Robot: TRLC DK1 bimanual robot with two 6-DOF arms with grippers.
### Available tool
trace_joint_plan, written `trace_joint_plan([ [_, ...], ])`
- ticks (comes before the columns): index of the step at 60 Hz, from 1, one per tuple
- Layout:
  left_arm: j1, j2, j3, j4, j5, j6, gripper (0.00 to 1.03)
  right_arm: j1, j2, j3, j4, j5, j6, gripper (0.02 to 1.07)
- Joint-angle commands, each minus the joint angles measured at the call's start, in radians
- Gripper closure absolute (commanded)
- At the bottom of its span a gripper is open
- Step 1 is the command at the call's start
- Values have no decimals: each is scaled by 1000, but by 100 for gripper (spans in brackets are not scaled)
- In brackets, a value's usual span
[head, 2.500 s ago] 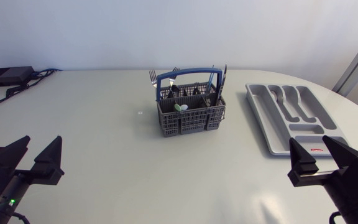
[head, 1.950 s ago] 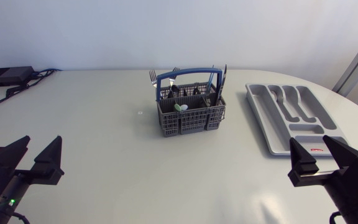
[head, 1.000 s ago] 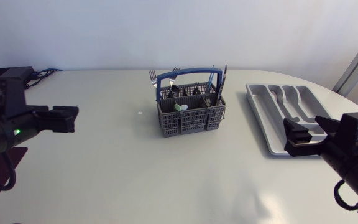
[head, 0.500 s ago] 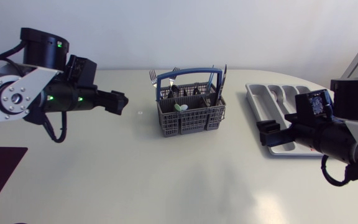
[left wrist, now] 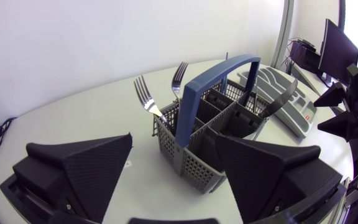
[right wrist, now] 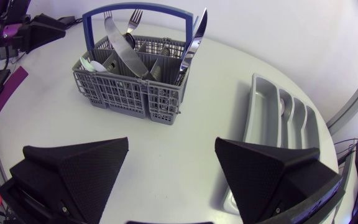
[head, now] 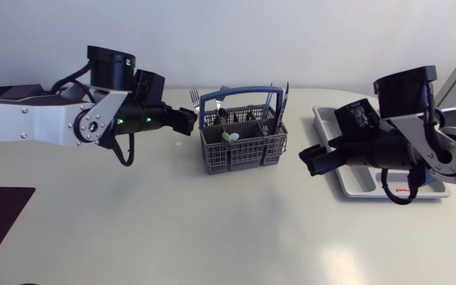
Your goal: Sort the cutlery from the basket into the organizer compartments.
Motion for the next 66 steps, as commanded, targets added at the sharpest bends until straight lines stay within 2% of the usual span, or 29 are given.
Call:
trace_joint_plan([
  [1, -21, 79, 65, 27, 6, 5, 15, -4, 51, 32, -4, -4, -15, 7],
  [9, -44, 173, 133, 48, 3, 5, 17, -6, 69, 43, -3, -7, -16, 7],
  [15, -49, 225, 170, 80, 1, 3, 28, -6, 74, 46, -3, -11, -16, 7],
  [21, -44, 263, 196, 108, 3, 3, 44, -3, 81, 49, -3, -14, -18, 7],
  [25, -38, 274, 203, 108, 3, 3, 48, -1, 83, 51, -3, -14, -18, 7],
  [26, -32, 280, 208, 103, 3, 3, 54, -1, 83, 52, -3, -14, -18, 7],
  [31, -29, 285, 206, 105, 3, 3, 71, 0, 85, 57, -3, -14, -19, 7],
  [36, -26, 285, 205, 106, 3, 3, 94, 0, 86, 60, -4, -14, -19, 7],
  [38, -24, 282, 205, 105, 3, 3, 100, 0, 86, 60, -4, -14, -19, 7],
  [54, -29, 210, 142, 48, 67, 22, 100, 0, 78, 57, -11, -13, -18, 7],
  [66, -19, 73, -17, 21, 93, 51, 100, 8, 49, 34, -20, -10, -18, 7],
])
